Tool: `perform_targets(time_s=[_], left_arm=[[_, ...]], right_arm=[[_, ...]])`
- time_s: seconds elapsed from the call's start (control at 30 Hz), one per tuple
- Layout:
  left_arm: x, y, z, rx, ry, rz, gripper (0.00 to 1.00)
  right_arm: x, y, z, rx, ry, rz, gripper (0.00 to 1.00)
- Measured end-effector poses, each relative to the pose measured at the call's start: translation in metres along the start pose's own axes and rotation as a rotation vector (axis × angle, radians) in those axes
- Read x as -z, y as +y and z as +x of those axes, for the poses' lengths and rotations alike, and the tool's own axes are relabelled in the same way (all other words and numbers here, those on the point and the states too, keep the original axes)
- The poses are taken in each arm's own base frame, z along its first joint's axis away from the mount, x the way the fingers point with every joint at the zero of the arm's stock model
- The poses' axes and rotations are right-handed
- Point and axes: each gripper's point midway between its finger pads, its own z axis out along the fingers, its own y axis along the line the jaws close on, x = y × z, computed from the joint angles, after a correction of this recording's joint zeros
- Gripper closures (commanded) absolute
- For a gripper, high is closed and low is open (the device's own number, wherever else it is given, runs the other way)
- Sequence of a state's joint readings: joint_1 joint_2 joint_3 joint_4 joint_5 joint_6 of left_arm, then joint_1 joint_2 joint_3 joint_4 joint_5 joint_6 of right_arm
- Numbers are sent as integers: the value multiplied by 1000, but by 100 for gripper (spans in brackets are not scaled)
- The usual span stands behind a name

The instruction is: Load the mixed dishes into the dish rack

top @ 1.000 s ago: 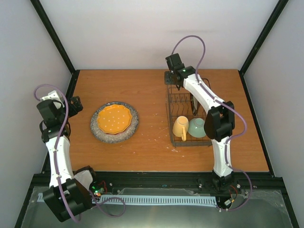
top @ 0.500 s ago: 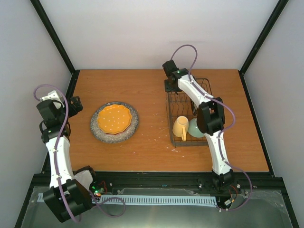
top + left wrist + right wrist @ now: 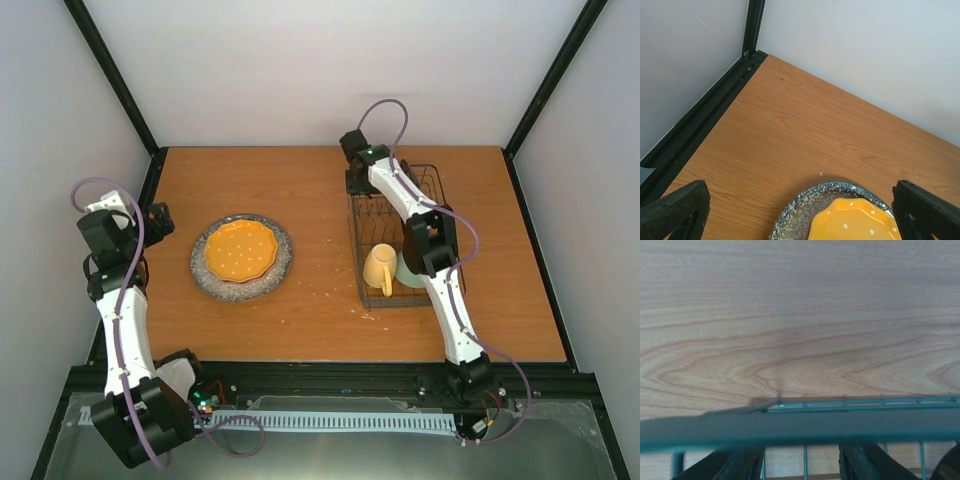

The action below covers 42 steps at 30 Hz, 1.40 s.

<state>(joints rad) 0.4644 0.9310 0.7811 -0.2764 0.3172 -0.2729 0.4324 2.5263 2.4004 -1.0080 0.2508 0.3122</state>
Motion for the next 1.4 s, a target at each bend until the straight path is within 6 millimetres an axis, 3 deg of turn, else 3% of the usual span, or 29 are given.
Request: perform_targets(time_s=[0.1,0.47,0.87,1.1,1.23,1.3,1.4], left_arm=[[0,0,0,0,0,0,0],[0,0,-1,-1,-3,1,0],[0,-1,-3,-4,-12,4,0],[0,-1,-3,-4,-12,3,0],[-1,-1,1,2,4,6,0],[-4,0,6,16,33,9,0],[-11,0,16,43,92,20,0]], right_arm=[[-7,1,4,0,15,-3,58],[20,12,-31,-73,-84,-71,56],[23,10,-36,-122,-97,-70,55],[26,19,-43,-120,-117,-136,53],[47,23,-54,-111,-158,-177,47],[70,25,-65,-107,-206,-206,45],[123,24,-86,-107,-305,-249,44]])
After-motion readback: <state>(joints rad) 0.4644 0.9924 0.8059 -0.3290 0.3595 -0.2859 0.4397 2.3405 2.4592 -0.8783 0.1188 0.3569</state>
